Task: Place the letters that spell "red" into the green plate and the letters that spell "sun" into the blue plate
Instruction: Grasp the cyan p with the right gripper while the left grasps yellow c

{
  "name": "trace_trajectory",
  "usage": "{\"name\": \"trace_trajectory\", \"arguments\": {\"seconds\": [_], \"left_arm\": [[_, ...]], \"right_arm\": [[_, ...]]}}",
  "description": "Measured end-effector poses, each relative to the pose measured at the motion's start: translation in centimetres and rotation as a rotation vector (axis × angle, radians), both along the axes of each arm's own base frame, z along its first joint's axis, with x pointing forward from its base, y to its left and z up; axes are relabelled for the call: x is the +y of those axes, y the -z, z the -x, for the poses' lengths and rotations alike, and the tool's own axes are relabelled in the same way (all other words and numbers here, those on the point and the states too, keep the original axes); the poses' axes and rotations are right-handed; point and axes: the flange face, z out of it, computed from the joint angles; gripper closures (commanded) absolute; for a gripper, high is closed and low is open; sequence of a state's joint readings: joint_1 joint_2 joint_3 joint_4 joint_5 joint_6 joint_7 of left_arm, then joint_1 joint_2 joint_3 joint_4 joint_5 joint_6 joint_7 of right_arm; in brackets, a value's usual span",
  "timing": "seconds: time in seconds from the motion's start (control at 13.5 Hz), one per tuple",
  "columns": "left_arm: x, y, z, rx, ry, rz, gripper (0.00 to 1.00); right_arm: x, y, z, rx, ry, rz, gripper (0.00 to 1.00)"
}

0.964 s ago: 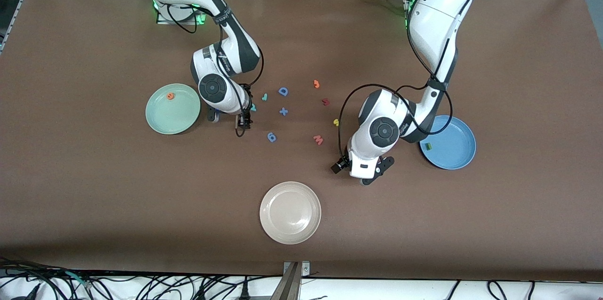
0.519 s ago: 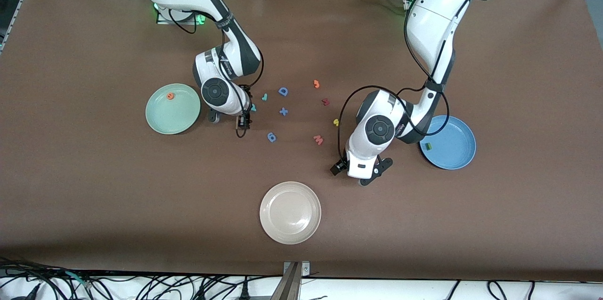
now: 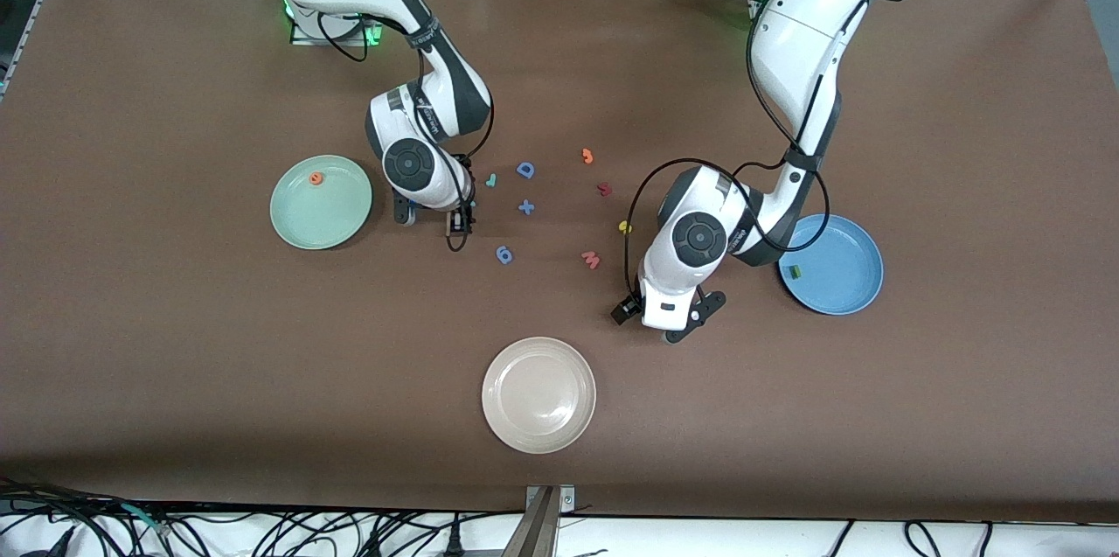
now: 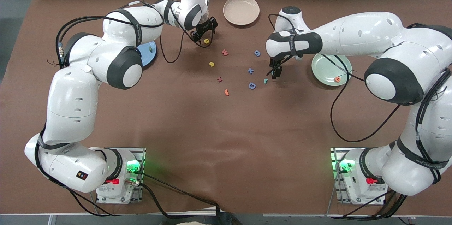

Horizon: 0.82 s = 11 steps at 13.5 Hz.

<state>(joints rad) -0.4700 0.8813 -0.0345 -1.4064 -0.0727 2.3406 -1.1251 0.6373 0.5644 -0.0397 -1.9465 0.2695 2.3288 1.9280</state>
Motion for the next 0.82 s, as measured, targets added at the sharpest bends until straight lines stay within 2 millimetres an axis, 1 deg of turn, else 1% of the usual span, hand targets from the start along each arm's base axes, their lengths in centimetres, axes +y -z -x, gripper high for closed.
{"name": "trace_trajectory", "arguments": {"seconds": [0.22, 0.3, 0.44, 0.52, 0.59, 0.74, 0.82], "left_arm": [[-0.17, 0.14, 0.12, -0.001, -0.004, -0.007, 0.04], [-0.20, 0.15, 0.14, -0.001, -0.007, -0.007, 0.08], [-0.21, 0.17, 0.14, -0.002, -0.013, -0.007, 0.20], [-0.21, 0.17, 0.13, -0.002, -0.016, -0.007, 0.26], [-0.23, 0.15, 0.11, -0.004, -0.021, -0.005, 0.32], [-0.28, 0.16, 0.06, -0.009, -0.035, -0.002, 0.41], [-0.28, 0.24, 0.08, -0.009, -0.038, -0.002, 0.48]], "right_arm": [[-0.04, -0.01, 0.02, -0.008, -0.021, 0.013, 0.25], [0.01, -0.01, 0.12, -0.016, -0.044, 0.026, 0.27], [0.26, -0.08, 0.38, -0.027, -0.078, 0.043, 0.30], [0.27, -0.07, 0.44, -0.029, -0.083, 0.046, 0.35], [0.25, -0.11, 0.42, -0.030, -0.084, 0.046, 0.42], [0.21, -0.20, 0.35, -0.033, -0.084, 0.046, 0.45], [0.17, -0.23, 0.32, -0.034, -0.083, 0.046, 0.45]]}}
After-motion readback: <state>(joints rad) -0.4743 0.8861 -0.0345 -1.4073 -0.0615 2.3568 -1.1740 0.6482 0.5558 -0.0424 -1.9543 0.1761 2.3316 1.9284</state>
